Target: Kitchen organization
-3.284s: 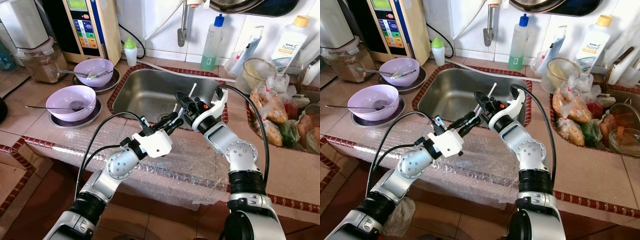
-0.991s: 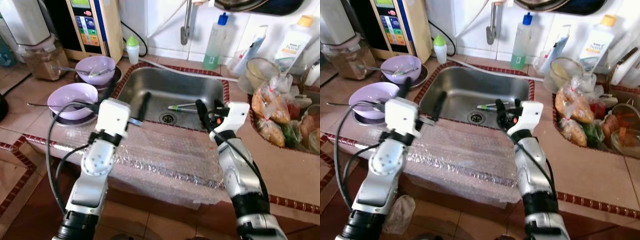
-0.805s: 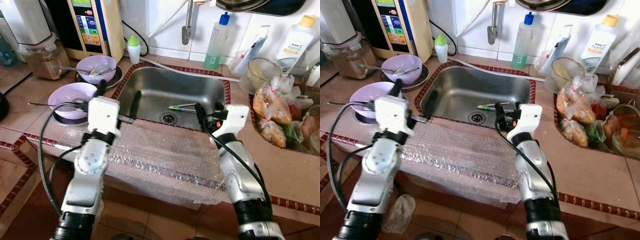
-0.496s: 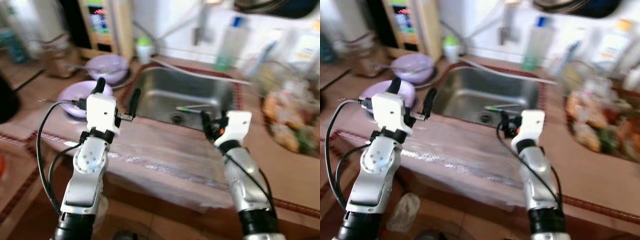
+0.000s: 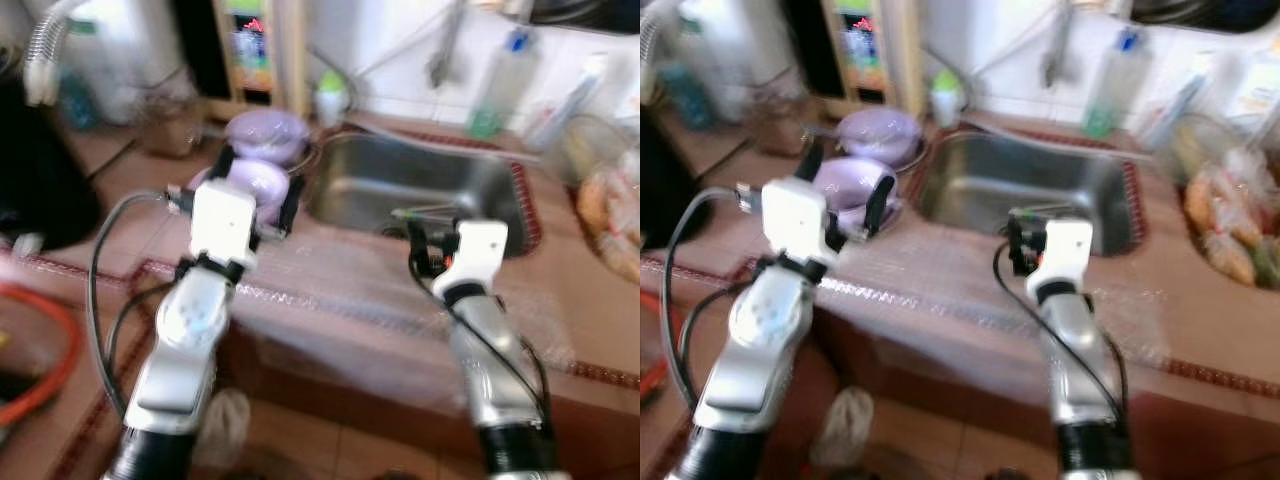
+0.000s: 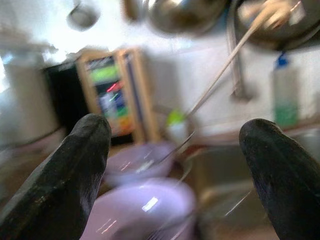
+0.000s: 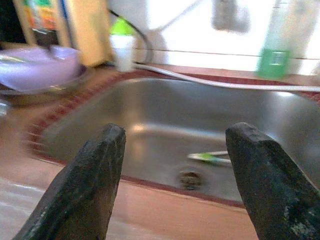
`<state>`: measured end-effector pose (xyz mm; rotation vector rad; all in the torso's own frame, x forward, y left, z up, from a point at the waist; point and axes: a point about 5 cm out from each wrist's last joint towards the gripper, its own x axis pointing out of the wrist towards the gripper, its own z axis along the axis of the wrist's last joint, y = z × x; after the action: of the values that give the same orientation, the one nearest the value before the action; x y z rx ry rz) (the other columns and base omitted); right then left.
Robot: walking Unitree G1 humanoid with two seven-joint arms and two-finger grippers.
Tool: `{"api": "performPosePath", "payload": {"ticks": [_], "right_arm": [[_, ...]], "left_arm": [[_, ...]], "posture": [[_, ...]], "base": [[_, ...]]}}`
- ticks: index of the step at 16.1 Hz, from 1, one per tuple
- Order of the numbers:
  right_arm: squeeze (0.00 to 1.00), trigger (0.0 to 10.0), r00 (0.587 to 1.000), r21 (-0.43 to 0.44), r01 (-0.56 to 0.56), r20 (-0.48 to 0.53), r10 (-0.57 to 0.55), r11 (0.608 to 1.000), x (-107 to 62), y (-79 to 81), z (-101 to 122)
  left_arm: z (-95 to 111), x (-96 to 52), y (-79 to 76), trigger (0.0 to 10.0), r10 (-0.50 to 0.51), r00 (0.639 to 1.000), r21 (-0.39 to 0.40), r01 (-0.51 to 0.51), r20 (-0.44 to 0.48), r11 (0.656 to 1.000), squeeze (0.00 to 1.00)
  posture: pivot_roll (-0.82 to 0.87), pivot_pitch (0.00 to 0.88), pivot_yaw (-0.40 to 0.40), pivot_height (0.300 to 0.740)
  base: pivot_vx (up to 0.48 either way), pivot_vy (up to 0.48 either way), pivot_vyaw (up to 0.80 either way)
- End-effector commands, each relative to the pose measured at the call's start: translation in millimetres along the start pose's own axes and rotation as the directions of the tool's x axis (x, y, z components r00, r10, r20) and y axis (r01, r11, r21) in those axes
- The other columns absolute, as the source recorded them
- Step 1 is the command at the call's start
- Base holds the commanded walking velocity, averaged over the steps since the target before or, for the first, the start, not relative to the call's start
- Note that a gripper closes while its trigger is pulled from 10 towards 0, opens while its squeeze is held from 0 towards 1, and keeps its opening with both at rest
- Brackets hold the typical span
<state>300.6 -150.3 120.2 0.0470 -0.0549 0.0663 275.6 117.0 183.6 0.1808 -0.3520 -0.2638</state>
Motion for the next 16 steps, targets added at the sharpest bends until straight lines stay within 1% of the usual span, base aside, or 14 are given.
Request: {"api": "performPosePath", "payload": {"ticks": [1, 2, 3, 5, 8, 9, 10, 12, 14, 15, 16], "right_arm": [[0.0, 10.0, 0.999, -0.003, 0.031, 0.015, -0.031, 1.0, 2.9, -5.5, 6.0], [0.0, 10.0, 0.999, -0.01, 0.048, 0.015, -0.048, 0.999, 3.5, -8.7, 5.9], [0.0, 10.0, 0.998, 0.001, 0.053, 0.02, -0.053, 0.999, 3.7, -9.8, 6.2], [0.0, 10.0, 0.998, -0.009, 0.047, 0.04, -0.047, 0.999, 3.9, -8.4, 8.3], [0.0, 10.0, 0.998, 0.005, 0.045, 0.033, -0.045, 0.999, 5.8, -3.7, 9.7], [0.0, 10.0, 0.999, 0.003, 0.034, 0.027, -0.034, 0.999, 6.4, -2.6, 9.1], [0.0, 10.0, 0.999, 0.034, 0.004, 0.041, -0.005, 0.999, 5.0, -0.1, 10.7], [0.0, 10.0, 0.999, 0.043, -0.005, 0.047, 0.003, 0.999, 4.5, 0.7, 11.3], [0.0, 10.0, 1.0, 0.026, 0.008, 0.028, -0.009, 1.0, 5.4, 0.8, 8.9], [0.0, 10.0, 0.999, -0.022, 0.01, 0.032, -0.009, 1.0, 6.2, 2.8, 8.9], [0.0, 10.0, 1.0, -0.01, 0.019, 0.021, -0.019, 1.0, 6.3, 3.6, 7.1]], "left_arm": [[-0.6, -0.3, -3.7, 10.0, -0.019, 1.0, -0.003, 0.019, -0.005, 1.0, 0.0], [-4.3, -4.2, -6.0, 10.0, -0.031, 0.999, -0.011, 0.03, -0.022, 0.999, 0.0], [-5.9, -6.1, -7.3, 10.0, -0.036, 0.999, -0.013, 0.036, -0.031, 0.999, 0.0], [-7.0, -8.6, -8.5, 10.0, -0.042, 0.999, -0.02, 0.041, -0.034, 0.999, 0.0], [-13.2, -14.0, -5.8, 10.0, -0.034, 0.998, -0.057, 0.031, -0.053, 0.998, 0.0], [-14.0, -14.4, -5.1, 10.0, -0.031, 0.998, -0.055, 0.028, -0.056, 0.998, 0.0], [-14.4, -15.0, -5.0, 10.0, -0.034, 0.998, -0.053, 0.031, -0.053, 0.998, 0.0], [-14.2, -14.0, -4.6, 10.0, -0.035, 0.998, -0.055, 0.032, -0.049, 0.998, 0.0], [-13.6, -13.4, -4.9, 10.0, -0.04, 0.998, -0.054, 0.038, -0.044, 0.998, 0.0], [-12.7, -12.5, -5.3, 10.0, -0.045, 0.998, -0.055, 0.043, -0.039, 0.998, 0.0], [-11.5, -11.3, -5.9, 10.0, -0.051, 0.998, -0.051, 0.049, -0.031, 0.997, 0.0]], "posture": [[0.01, 0.0, 0.008, 0.74], [0.01, 0.0, 0.009, 0.74], [0.01, 0.0, 0.009, 0.74], [0.01, 0.0, 0.009, 0.74], [0.02, 0.0, 0.008, 0.74], [0.02, 0.0, 0.008, 0.74], [0.01, 0.0, 0.005, 0.74], [0.01, 0.0, 0.005, 0.74], [0.01, 0.0, 0.005, 0.74], [0.0, 0.0, 0.008, 0.74], [0.0, 0.0, 0.008, 0.74]], "base": [[0.0, 0.0, 0.0], [0.0, 0.0, -0.8], [0.0, 0.0, -0.8], [0.0, 0.0, 0.0], [0.0, 0.0, 0.0], [0.0, 0.0, 0.0], [0.255, 0.0, 0.0], [0.293, 0.0, 0.0], [0.337, 0.0, 0.0], [0.337, 0.0, 0.0], [0.337, 0.0, 0.0]]}}
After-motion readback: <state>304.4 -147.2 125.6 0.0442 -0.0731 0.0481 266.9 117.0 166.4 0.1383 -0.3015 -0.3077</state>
